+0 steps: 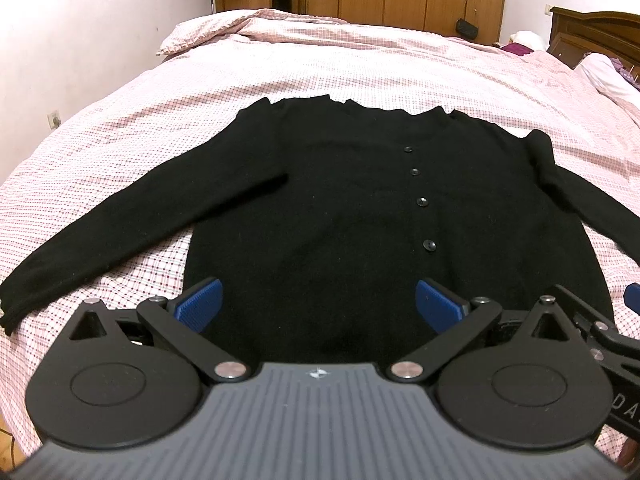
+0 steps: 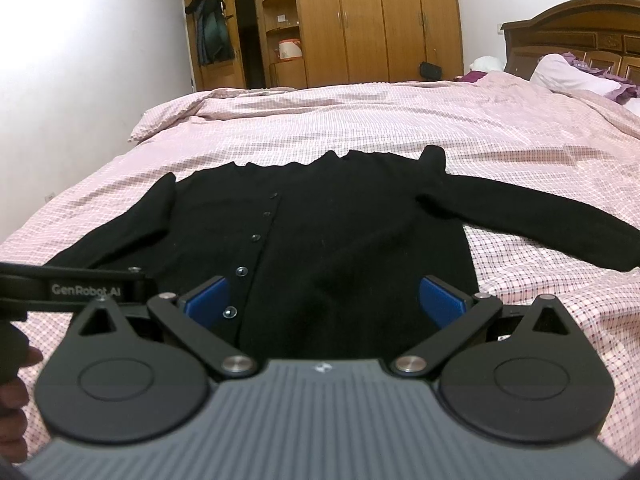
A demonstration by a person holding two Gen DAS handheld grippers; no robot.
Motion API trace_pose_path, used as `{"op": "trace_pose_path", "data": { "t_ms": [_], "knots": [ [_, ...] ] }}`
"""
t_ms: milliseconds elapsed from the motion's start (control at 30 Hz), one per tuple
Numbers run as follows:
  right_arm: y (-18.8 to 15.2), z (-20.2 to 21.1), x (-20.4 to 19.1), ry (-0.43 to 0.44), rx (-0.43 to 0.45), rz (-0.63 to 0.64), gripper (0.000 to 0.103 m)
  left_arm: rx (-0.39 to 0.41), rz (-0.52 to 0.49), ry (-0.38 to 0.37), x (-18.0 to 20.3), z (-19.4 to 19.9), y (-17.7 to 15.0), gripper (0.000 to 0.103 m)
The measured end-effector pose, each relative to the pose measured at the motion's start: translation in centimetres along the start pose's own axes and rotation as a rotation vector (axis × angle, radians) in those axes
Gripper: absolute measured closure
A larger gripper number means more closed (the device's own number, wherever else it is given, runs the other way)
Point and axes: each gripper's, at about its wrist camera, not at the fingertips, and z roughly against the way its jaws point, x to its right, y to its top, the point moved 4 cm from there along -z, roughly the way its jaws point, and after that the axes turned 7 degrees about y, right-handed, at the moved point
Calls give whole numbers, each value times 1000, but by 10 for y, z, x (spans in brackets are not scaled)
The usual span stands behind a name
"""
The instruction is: Fold small clothes
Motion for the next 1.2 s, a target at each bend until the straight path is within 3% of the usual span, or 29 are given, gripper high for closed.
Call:
{"op": "trace_pose_path", "data": {
  "t_ms": [1200],
  "knots": [
    [-4, -8, 1, 31, -33, 1, 0, -35, -24, -12, 6, -16, -4, 0]
  ]
}}
